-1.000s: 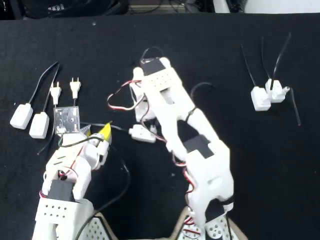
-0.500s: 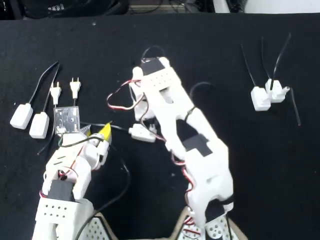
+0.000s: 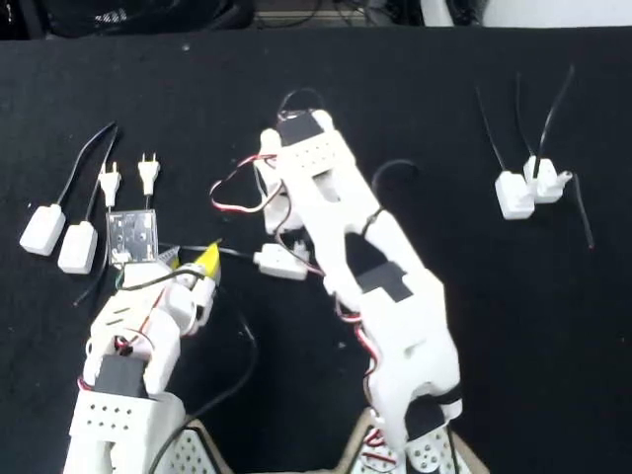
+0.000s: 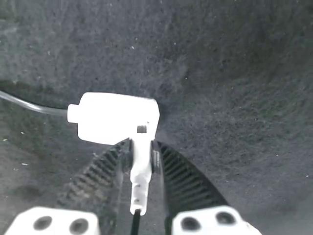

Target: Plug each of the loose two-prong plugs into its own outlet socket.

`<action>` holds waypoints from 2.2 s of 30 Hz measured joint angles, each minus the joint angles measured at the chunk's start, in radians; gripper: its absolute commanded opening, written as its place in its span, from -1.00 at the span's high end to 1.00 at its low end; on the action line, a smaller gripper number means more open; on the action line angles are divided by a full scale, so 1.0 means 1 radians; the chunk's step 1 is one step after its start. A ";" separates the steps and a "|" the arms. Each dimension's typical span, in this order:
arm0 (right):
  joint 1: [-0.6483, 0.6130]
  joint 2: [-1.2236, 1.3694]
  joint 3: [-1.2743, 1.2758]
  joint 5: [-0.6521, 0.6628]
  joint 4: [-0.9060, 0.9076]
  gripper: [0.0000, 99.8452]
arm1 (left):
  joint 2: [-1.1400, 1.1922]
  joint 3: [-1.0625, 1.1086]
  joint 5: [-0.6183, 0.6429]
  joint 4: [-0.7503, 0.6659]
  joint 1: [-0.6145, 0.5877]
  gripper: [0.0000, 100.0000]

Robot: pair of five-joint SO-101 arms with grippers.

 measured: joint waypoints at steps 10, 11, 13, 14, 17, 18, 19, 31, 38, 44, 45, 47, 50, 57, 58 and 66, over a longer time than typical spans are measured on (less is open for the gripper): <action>0.002 -0.173 0.086 0.161 0.000 0.98 | 0.000 0.000 0.000 0.000 0.000 0.62; 0.011 -0.198 0.086 0.187 0.000 0.98 | 0.000 0.000 0.000 0.000 0.000 0.62; 0.038 -0.245 0.086 0.247 0.000 0.98 | 0.000 0.000 0.000 0.000 0.000 0.62; 0.058 -0.269 0.086 0.278 0.000 0.98 | 0.000 0.000 0.000 0.000 0.000 0.62; 0.117 -0.338 0.097 0.364 0.000 0.98 | 0.000 0.000 0.000 0.000 0.000 0.62; 0.130 -0.359 0.106 0.384 -0.002 0.98 | 0.000 0.000 0.000 0.000 0.000 0.62; 0.143 -0.379 0.123 0.402 -0.005 0.98 | 0.000 0.000 0.000 0.000 0.000 0.62; 0.356 -0.709 0.887 0.589 -0.623 0.98 | 0.000 0.000 0.000 0.000 0.000 0.62; 0.437 -0.833 1.243 0.669 -0.864 0.98 | 0.000 0.000 0.000 0.000 0.000 0.62; 0.480 -0.893 1.346 0.697 -0.872 0.98 | 0.000 0.000 0.000 0.000 0.000 0.62; 0.483 -0.898 1.355 0.697 -0.873 0.98 | 0.000 0.000 0.000 0.000 0.000 0.62; 0.486 -0.904 1.363 0.697 -0.878 0.97 | 0.000 0.000 0.000 0.000 0.000 0.62; 0.486 -0.916 1.387 0.697 -0.879 0.82 | 0.000 0.000 0.000 0.000 0.000 0.62; 0.488 -0.896 1.453 0.697 -0.879 0.85 | 0.000 0.000 0.000 0.000 0.000 0.62; 0.489 -0.896 1.455 0.698 -0.879 0.87 | 0.000 0.000 0.000 0.000 0.000 0.62; 0.494 -0.896 1.461 0.697 -0.881 0.96 | 0.000 0.000 0.000 0.000 0.000 0.62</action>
